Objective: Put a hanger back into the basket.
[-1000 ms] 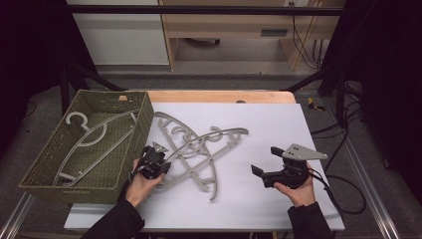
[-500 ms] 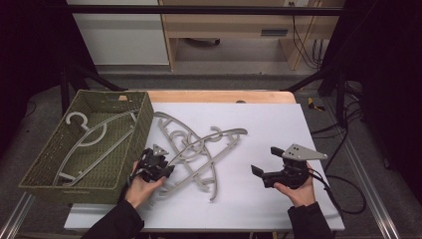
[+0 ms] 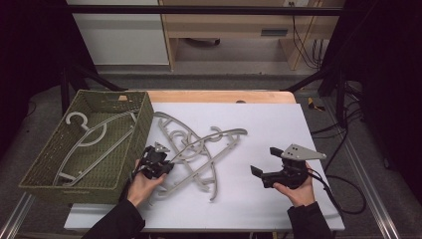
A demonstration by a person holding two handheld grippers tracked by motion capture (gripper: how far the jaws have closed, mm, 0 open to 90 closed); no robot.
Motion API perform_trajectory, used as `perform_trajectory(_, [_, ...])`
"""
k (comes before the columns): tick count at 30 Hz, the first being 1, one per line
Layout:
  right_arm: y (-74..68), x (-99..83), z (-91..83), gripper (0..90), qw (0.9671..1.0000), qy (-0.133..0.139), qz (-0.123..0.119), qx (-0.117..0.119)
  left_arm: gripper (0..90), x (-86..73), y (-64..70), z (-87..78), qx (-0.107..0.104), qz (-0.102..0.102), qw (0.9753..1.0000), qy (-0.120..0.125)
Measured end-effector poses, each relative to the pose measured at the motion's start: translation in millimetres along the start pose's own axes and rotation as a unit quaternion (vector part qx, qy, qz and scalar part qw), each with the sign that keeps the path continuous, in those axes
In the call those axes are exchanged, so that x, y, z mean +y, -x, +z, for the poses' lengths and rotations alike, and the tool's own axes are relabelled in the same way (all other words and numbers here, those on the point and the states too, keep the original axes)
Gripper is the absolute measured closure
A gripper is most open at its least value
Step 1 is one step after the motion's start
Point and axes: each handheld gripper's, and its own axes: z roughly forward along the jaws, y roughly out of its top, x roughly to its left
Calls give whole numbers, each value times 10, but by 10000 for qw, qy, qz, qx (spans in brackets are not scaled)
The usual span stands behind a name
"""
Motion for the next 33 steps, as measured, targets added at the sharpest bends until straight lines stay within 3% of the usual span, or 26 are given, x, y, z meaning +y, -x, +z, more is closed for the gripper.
perform_trajectory(8, [3, 4, -19, 56, 10000, 20, 14, -1, 816, -17, 48, -211, -129, -30, 9988, 470])
perform_trajectory(17, [9, 10, -43, 58, 10000, 44, 18, -1, 819, -26, 135, -469, -250, 193, 9952, 925])
perform_trajectory(29, [38, 7, -71, 50, 10000, 67, 18, -29, 821, 12, 156, -801, -299, 353, 9877, 1494])
perform_trajectory(33, [47, 9, -84, 47, 9999, 102, 48, -72, 820, 28, 135, -922, -284, 321, 9849, 1678])
